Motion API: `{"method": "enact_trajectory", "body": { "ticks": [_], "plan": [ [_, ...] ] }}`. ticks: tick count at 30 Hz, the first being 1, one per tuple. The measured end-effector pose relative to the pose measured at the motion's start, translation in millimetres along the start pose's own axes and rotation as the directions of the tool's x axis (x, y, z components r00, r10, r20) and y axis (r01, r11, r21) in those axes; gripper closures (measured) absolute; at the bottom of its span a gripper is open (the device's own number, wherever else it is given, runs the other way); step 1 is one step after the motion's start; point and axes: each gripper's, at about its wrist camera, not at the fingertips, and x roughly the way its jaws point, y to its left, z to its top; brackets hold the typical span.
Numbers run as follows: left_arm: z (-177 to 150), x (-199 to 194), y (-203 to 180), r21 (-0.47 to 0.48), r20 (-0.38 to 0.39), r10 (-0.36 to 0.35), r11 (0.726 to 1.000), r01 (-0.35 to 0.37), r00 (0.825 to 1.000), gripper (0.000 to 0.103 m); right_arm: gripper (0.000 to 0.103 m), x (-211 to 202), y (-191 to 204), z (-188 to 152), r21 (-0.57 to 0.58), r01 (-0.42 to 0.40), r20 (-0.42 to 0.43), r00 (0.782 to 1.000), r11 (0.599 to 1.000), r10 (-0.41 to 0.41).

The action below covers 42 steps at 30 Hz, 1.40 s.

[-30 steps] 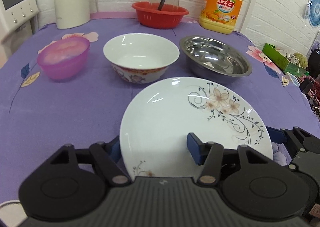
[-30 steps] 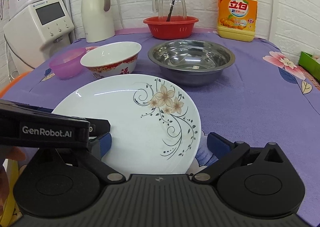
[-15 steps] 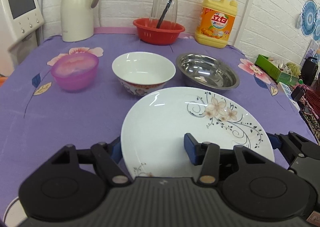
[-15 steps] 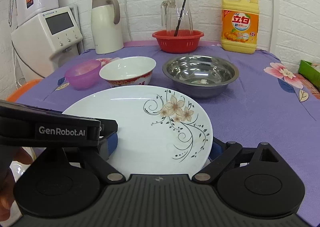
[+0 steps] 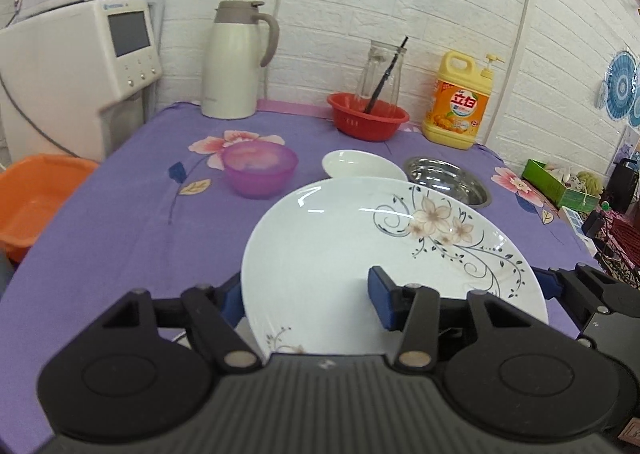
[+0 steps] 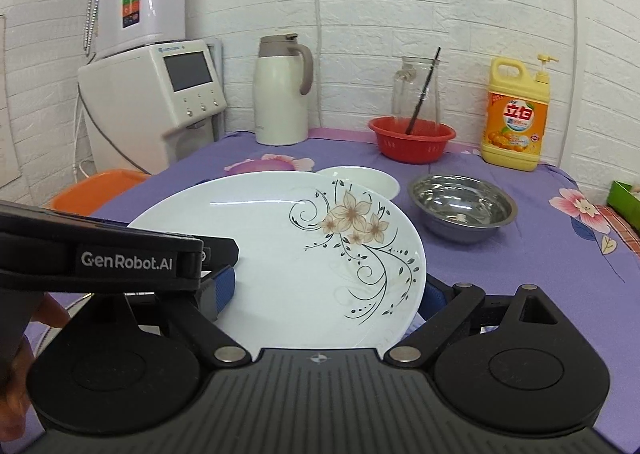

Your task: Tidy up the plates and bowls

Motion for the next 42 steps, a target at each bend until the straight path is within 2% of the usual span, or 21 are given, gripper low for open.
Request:
{"method": "enact_trajectory", "body": {
  "ticks": [6, 12, 21, 28, 34, 38, 42],
  "plan": [
    [-27.5, -28.2, 36.6, -0.049, -0.003, 0.068, 0.997, -0.068, 0.998, 0.054, 0.0, -4.3, 43.0, -11.9, -0.018, -0.082, -0.034, 0.996, 0.996, 0.081],
    [-48.6, -36.4, 56.7, -0.09, -0.025, 0.081, 0.992, -0.083, 0.996, 0.054, 0.0, -4.3, 67.7, -25.9, -0.039, -0.11, -0.082, 0.991, 0.993, 0.107],
    [-60.6, -30.2, 58.3, -0.056, -0.036, 0.1, 0.993, -0.102, 0.994, 0.054, 0.0, -0.9, 73.7, -39.6, -0.029, -0.112, -0.119, 0.987, 0.993, 0.108],
    [-65.3, -23.4, 67.6, -0.068, -0.054, 0.105, 0.992, -0.108, 0.993, 0.052, 0.0, 1.8, 75.7, -43.2, -0.042, -0.137, -0.131, 0.983, 0.99, 0.131],
    [-61.8, -22.5, 68.5, -0.07, -0.057, 0.097, 0.992, -0.101, 0.994, 0.045, 0.0, 1.1, 73.2, -44.7, -0.021, -0.154, -0.133, 0.98, 0.988, 0.15],
    [-55.6, -35.7, 59.3, -0.018, 0.017, 0.119, 0.993, -0.118, 0.993, 0.034, 0.0, -1.2, 69.4, -42.2, -0.01, -0.16, -0.132, 0.979, 0.987, 0.157],
    [-43.6, -49.0, 49.1, 0.019, 0.086, 0.107, 0.994, -0.109, 0.991, 0.033, 0.0, -5.5, 66.6, -40.9, -0.006, -0.168, -0.134, 0.977, 0.986, 0.166]
  ]
}}
